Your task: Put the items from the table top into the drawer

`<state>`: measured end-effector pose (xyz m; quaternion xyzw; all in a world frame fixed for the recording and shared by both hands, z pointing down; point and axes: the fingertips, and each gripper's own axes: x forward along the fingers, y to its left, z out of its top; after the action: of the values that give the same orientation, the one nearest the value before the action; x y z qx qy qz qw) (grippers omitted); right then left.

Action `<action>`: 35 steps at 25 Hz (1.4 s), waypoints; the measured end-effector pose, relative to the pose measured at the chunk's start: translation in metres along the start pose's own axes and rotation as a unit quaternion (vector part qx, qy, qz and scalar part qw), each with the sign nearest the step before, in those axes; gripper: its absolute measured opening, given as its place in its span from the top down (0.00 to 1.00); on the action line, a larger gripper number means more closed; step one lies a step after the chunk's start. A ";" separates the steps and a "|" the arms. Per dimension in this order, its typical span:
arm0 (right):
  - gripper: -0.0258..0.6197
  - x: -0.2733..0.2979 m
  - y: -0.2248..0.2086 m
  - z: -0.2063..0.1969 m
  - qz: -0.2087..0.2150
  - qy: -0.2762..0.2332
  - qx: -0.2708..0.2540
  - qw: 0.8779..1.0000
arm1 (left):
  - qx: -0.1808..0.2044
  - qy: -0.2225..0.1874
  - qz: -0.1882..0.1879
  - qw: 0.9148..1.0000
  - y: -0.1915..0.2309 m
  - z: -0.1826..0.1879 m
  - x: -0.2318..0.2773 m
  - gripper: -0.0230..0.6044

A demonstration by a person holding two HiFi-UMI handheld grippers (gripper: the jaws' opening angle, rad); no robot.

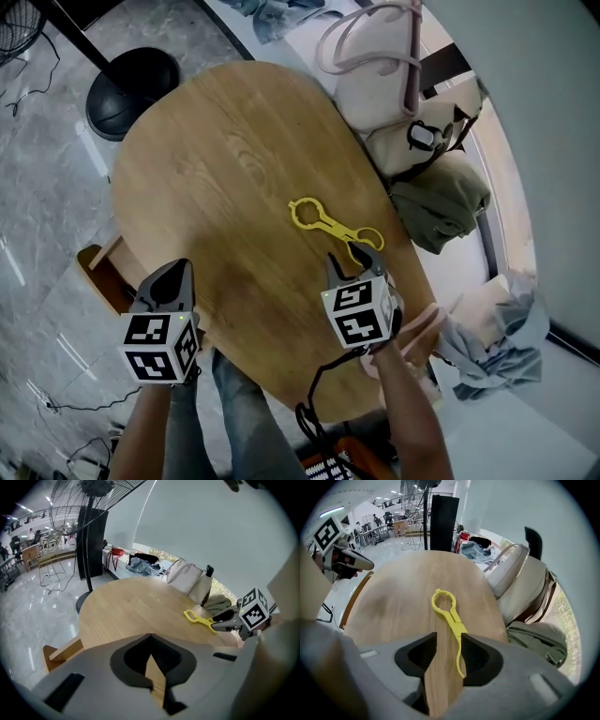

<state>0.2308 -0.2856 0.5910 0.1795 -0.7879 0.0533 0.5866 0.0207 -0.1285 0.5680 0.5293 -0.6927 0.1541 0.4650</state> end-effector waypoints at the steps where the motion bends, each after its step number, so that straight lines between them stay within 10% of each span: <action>1: 0.73 0.002 -0.002 0.002 -0.001 0.002 -0.013 1.000 | 0.000 0.000 0.001 1.000 0.001 0.001 0.000 0.97; 8: 0.73 0.019 -0.006 0.007 0.016 0.020 -0.105 0.994 | -0.012 -0.005 0.012 1.000 0.010 0.001 0.001 0.97; 35: 0.73 0.051 -0.010 0.020 0.122 0.039 -0.195 0.972 | -0.049 -0.001 0.029 0.998 0.033 -0.010 0.005 0.97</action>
<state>0.2036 -0.3121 0.6321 -0.0386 -0.7754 -0.0232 0.6298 -0.0033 -0.1116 0.5862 0.4855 -0.7152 0.1325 0.4851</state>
